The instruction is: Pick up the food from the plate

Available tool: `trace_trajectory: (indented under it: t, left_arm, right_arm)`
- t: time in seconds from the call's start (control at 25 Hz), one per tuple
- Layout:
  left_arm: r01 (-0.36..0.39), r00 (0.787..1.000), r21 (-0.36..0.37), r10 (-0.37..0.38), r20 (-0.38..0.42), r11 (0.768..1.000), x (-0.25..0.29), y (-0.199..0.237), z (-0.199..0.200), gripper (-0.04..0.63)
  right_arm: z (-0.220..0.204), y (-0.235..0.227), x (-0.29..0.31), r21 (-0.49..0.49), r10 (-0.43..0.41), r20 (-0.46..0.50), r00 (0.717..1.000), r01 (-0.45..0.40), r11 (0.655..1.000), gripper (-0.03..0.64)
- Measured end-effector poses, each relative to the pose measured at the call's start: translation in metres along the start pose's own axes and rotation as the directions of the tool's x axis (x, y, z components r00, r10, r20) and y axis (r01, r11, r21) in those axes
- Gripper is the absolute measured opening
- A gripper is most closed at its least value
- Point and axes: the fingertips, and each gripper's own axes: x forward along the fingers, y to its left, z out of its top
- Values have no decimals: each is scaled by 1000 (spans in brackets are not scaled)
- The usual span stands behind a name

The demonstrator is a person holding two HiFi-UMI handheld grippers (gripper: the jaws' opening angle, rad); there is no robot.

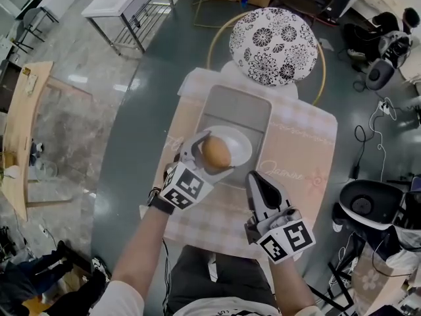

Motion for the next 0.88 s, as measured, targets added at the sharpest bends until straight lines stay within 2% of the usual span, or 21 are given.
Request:
trace_trajectory:
  t: [0.36, 0.88]
  left_arm:
    - [-31, 999, -21, 32, 44, 999, -54, -21, 63, 479]
    - [-56, 994, -17, 57, 89, 998, -133, -68, 143, 479]
  right_arm:
    - [42, 15, -22, -12, -26, 9, 1000, 26, 1000, 15]
    - [98, 56, -55, -66, -6, 28, 1000, 8, 998, 15]
